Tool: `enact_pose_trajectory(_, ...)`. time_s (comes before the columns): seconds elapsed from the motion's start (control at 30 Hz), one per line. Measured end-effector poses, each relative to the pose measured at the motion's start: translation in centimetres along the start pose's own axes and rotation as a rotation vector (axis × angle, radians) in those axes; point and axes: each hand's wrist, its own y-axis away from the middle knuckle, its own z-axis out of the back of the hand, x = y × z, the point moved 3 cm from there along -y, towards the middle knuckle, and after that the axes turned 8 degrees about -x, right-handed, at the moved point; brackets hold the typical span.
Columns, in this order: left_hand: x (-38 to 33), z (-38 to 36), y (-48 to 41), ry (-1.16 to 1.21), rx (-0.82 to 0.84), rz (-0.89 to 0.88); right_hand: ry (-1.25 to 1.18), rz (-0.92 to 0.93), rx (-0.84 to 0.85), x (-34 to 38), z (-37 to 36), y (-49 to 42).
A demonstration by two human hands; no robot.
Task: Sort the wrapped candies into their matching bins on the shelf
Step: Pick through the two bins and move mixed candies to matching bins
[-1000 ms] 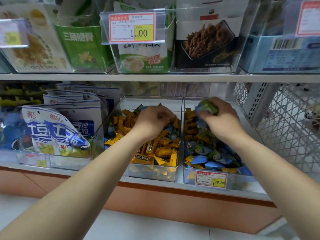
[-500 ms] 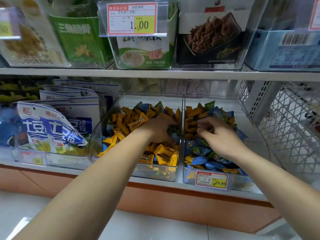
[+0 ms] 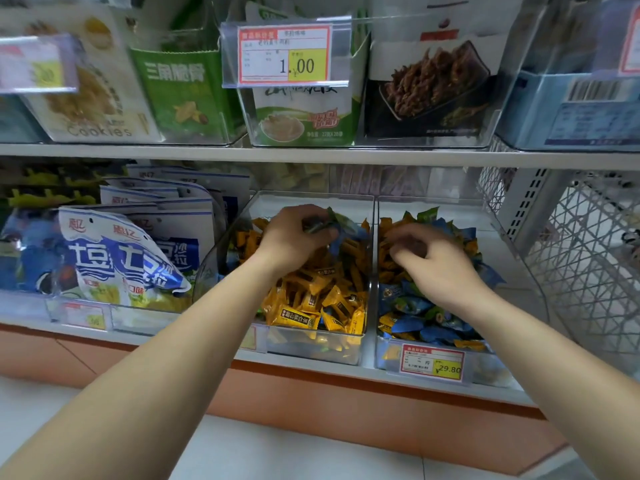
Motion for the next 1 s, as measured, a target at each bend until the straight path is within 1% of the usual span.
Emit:
enact_pose_trajectory(0.1,-0.2,0.7,0.7,0.125,-0.066,0.041,-0.012,0.079,0.015,2.1,-0.6,-0.6)
enact_pose_trajectory(0.17,-0.7,0.9,1.0,0.184,-0.109,0.056,-0.009,0.129,0.102,3.8,-1.5,-1.3)
enact_pose_trajectory(0.23,-1.2,1.0,1.1,0.238,-0.135,0.101,-0.103,0.145,0.174,5.3,-2.6,-1.6)
enact_pose_trajectory(0.27,-1.4,1.0,1.1,0.267,-0.137,0.125,-0.156,0.149,0.167,5.8,-3.0,-1.8)
enact_pose_trajectory(0.3,-1.7,0.8,1.2,0.306,-0.129,0.151,-0.191,0.146,0.127,6.1,-3.3,-1.9)
enact_pose_trajectory(0.33,-1.9,0.6,1.5,0.355,-0.120,0.185,-0.221,0.122,0.070,6.1,-3.3,-2.0)
enact_pose_trajectory(0.4,-2.4,0.2,2.0,0.442,-0.115,0.251,-0.308,0.002,-0.012,5.4,-3.0,-2.2)
enact_pose_trajectory(0.47,-3.0,-0.1,2.3,0.492,-0.113,0.287,-0.383,-0.150,-0.045,3.9,-2.2,-2.2)
enact_pose_trajectory(0.53,-3.7,-0.5,2.5,0.526,-0.101,0.289,-0.443,-0.268,-0.042,2.1,-1.1,-1.8)
enact_pose_trajectory(0.6,-4.9,-1.4,2.5,0.443,-0.093,0.229,-0.403,-0.300,-0.020,0.5,0.3,-1.2)
enact_pose_trajectory(0.67,-6.5,-2.9,2.5,0.310,-0.079,0.132,-0.272,-0.295,-0.035,-1.1,2.0,-0.8)
enact_pose_trajectory(0.73,-8.2,-4.4,2.4,0.203,-0.010,0.041,-0.130,-0.324,-0.043,-2.3,3.8,-0.7)
enact_pose_trajectory(0.8,-8.5,-4.8,1.7,0.127,0.090,0.018,0.073,-0.305,-0.082,-2.9,5.3,-0.6)
enact_pose_trajectory(0.83,-8.2,-4.2,1.3,0.083,0.092,0.028,0.151,-0.259,-0.127,-2.8,5.8,-0.5)
enact_pose_trajectory(0.9,-6.3,-2.1,0.6,-0.050,-0.010,0.052,0.215,-0.104,-0.205,-1.5,5.8,0.1)
enact_pose_trajectory(0.93,-5.0,-1.0,0.5,-0.137,-0.058,0.054,0.215,-0.027,-0.196,-0.7,5.3,0.5)
enact_pose_trajectory(0.97,-3.6,-0.3,0.5,-0.221,-0.065,0.049,0.206,0.037,-0.149,0.1,4.3,0.8)
enact_pose_trajectory(1.0,-2.4,0.1,0.7,-0.285,-0.027,0.042,0.198,0.085,-0.082,0.8,3.1,1.0)
